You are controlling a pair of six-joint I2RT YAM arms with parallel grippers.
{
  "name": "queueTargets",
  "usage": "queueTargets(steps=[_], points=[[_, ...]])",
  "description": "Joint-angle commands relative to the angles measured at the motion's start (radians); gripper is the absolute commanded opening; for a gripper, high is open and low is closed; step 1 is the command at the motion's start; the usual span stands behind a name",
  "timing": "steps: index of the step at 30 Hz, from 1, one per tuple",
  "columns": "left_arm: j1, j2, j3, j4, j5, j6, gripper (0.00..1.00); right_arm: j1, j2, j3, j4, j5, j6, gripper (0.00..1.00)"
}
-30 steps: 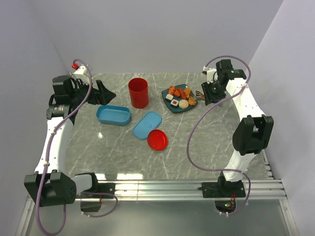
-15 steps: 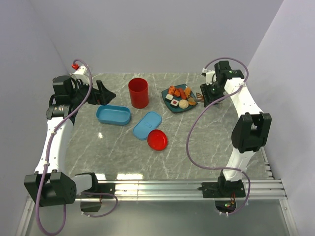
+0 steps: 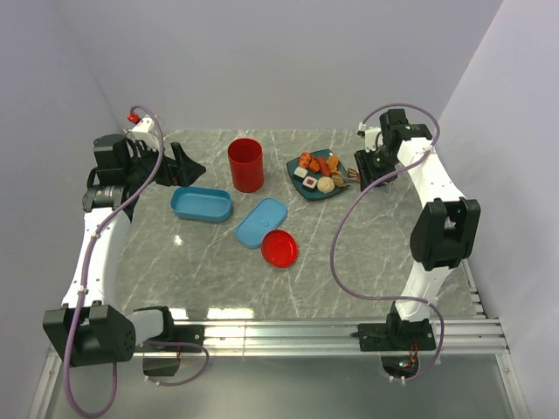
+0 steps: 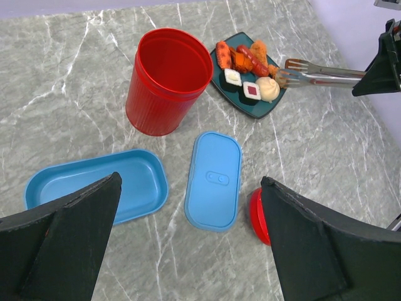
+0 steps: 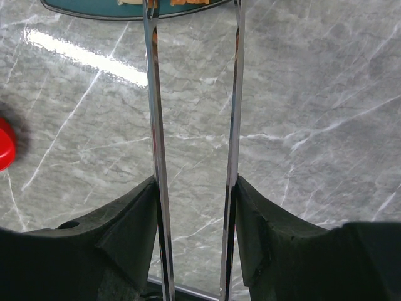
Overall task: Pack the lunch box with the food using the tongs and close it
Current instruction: Pick up the food using the clamp
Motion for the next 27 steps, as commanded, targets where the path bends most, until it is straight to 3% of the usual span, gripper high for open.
queueTargets(steps=[1, 9, 20, 27], points=[[0.002, 0.001, -0.009, 0.036, 0.020, 0.008, 0.99, -0.003, 0.003, 0.045, -0.018, -0.020, 0.006, 0.55], [0.002, 0.008, -0.004, 0.037, 0.018, 0.005, 0.99, -0.003, 0.013, 0.039, -0.007, -0.020, 0.010, 0.54], [0.002, 0.008, 0.003, 0.033, 0.017, 0.005, 0.99, -0.006, -0.039, 0.057, -0.024, -0.034, 0.010, 0.34], [0.002, 0.011, 0.012, 0.027, 0.018, 0.003, 0.99, -0.017, -0.071, 0.083, -0.032, -0.060, 0.016, 0.30]])
